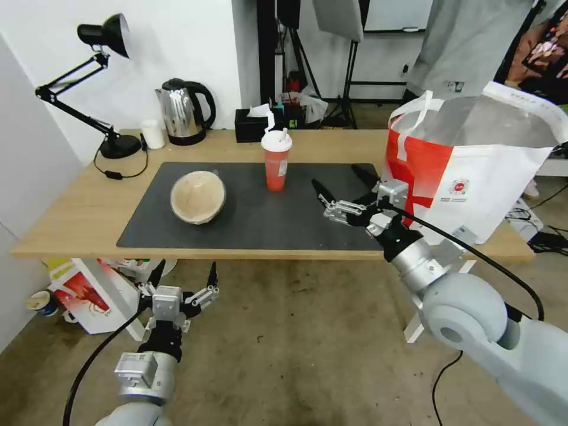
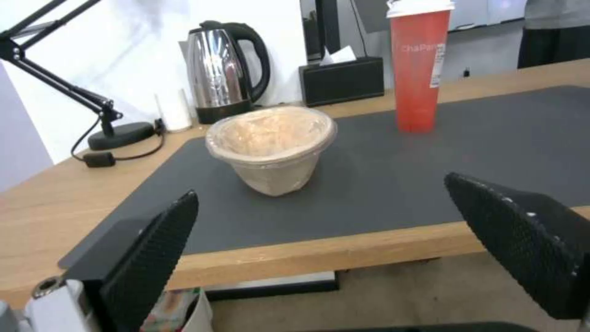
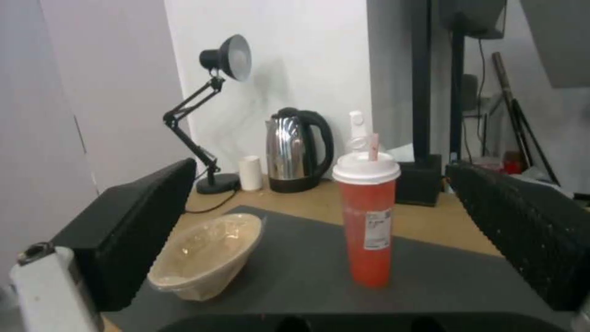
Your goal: Pick up the trash from the table and place it into the takeout bag.
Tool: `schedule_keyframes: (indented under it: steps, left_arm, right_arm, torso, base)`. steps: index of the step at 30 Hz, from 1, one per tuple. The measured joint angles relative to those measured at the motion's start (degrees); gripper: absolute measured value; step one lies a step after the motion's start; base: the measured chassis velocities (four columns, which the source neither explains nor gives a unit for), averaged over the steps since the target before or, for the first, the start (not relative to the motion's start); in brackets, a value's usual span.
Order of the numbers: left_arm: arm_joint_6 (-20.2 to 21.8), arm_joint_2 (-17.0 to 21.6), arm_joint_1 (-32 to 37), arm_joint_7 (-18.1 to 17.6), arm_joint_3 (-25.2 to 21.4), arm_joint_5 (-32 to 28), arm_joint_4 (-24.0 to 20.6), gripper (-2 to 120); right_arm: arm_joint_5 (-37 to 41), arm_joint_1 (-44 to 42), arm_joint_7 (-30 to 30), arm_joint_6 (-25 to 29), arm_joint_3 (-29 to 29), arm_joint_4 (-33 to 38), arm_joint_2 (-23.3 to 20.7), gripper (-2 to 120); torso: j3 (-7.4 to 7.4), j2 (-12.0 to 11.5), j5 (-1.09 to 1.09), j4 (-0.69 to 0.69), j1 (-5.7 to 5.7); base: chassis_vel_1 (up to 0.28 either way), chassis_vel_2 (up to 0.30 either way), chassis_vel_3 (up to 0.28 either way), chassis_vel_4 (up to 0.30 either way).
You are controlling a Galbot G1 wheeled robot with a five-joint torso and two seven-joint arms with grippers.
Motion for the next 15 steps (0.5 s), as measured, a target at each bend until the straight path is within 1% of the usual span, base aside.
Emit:
schedule_keyframes:
  steps: [10, 12, 15]
  left_arm:
    - [0.00, 0.00, 0.00, 0.00, 0.00, 0.00, 0.00, 100]
    - [0.00, 0.00, 0.00, 0.00, 0.00, 0.00, 0.00, 100]
    - [0.00, 0.00, 0.00, 0.00, 0.00, 0.00, 0.00, 100]
  right_arm:
    - [0.32, 7.02, 0.25, -0.57, -7.39, -5.81, 2.35, 100]
    - [0.39, 7.57, 0.29, -0.69, -7.93, -6.17, 2.52, 100]
    - [0.71, 10.93, 0.63, -1.06, -10.78, -8.50, 3.53, 100]
  torso:
    - [0.00, 0.00, 0.00, 0.00, 0.00]
    - [0.00, 0.00, 0.01, 0.00, 0.00]
    - [0.00, 0.00, 0.00, 0.00, 0.00]
  base:
    - [0.000, 0.000, 0.000, 0.000]
    - [0.000, 0.000, 0.000, 0.000]
    - [0.000, 0.000, 0.000, 0.000]
